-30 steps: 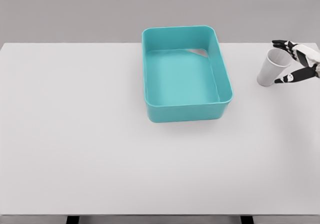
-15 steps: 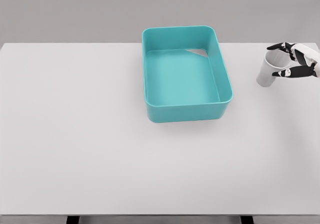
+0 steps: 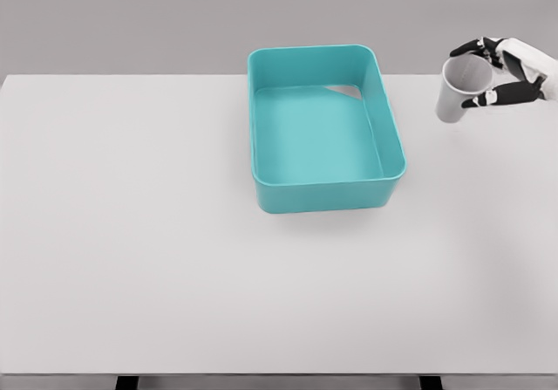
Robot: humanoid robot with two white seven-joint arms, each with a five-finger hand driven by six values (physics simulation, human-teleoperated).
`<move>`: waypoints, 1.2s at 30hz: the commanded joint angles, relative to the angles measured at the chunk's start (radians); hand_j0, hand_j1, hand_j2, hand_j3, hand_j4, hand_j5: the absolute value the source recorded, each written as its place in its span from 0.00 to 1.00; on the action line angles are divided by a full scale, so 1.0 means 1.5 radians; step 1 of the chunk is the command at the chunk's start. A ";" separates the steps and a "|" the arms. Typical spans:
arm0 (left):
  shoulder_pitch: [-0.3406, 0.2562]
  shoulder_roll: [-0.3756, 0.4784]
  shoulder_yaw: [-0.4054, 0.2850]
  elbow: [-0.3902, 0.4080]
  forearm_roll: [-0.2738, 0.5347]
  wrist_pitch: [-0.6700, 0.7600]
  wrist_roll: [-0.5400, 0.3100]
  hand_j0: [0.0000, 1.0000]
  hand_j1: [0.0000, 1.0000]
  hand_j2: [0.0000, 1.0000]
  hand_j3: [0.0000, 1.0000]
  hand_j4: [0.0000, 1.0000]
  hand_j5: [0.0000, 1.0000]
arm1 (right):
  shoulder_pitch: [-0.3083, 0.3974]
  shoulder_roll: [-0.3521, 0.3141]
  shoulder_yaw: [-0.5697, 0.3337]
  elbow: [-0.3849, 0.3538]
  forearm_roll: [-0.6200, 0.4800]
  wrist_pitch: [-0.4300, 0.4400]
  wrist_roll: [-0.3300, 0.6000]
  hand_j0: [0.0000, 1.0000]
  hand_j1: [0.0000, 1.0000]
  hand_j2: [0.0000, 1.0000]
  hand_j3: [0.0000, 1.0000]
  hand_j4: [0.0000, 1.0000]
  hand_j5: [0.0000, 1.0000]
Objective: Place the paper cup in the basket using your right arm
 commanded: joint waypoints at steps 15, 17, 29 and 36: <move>0.000 0.000 0.000 0.000 0.000 0.000 0.000 1.00 1.00 1.00 1.00 1.00 1.00 | -0.021 0.039 0.010 -0.226 0.091 0.014 0.000 0.68 0.68 0.68 0.68 0.68 0.68; 0.000 0.000 0.000 0.000 0.000 0.000 0.000 1.00 1.00 1.00 1.00 1.00 1.00 | -0.032 0.059 0.019 -0.227 0.113 0.014 0.000 0.68 0.68 0.68 0.68 0.68 0.68; 0.000 0.000 0.000 0.000 0.000 0.000 0.000 1.00 1.00 1.00 1.00 1.00 1.00 | -0.069 0.170 0.115 -0.235 0.353 0.061 0.000 0.68 0.68 0.68 0.68 0.68 0.68; 0.000 0.000 0.000 0.000 0.000 0.000 0.000 1.00 1.00 1.00 1.00 1.00 1.00 | -0.086 0.185 0.182 -0.229 0.480 0.086 0.000 0.68 0.68 0.68 0.68 0.68 0.68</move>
